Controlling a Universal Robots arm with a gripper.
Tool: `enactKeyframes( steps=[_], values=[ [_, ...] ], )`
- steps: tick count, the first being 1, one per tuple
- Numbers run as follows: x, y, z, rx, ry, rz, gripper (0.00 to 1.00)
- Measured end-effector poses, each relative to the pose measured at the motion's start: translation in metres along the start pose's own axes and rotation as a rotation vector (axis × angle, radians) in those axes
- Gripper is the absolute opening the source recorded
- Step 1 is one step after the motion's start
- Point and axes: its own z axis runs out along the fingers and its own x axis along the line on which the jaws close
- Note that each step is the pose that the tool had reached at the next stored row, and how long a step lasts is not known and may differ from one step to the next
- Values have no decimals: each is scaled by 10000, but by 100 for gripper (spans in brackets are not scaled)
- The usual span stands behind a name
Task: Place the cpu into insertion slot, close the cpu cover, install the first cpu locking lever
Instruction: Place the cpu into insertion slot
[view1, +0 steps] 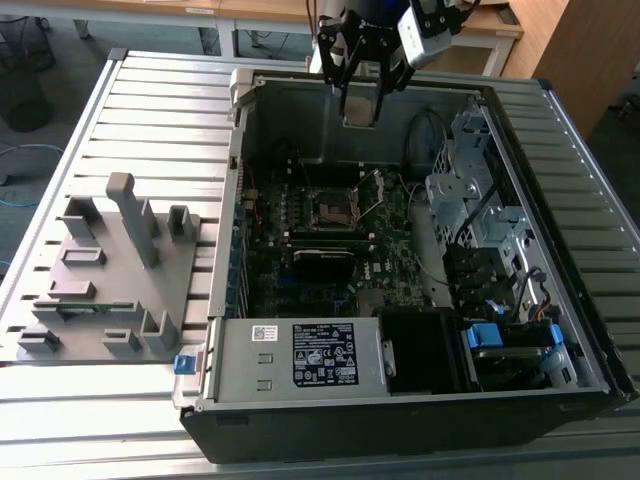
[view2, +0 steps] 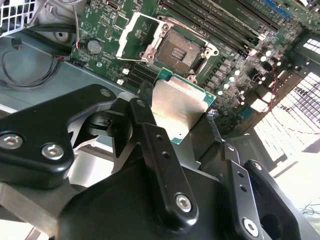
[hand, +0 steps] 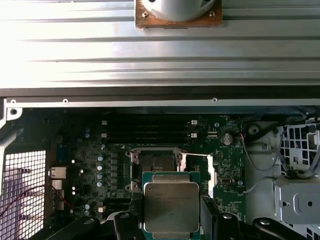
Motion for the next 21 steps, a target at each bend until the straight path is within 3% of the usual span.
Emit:
enactKeyframes(
  steps=[10, 21],
  values=[
    [20, -9, 101, 1, -14, -17, 54],
    [20, -12, 126, -1, -14, -18, 54]
  ],
)
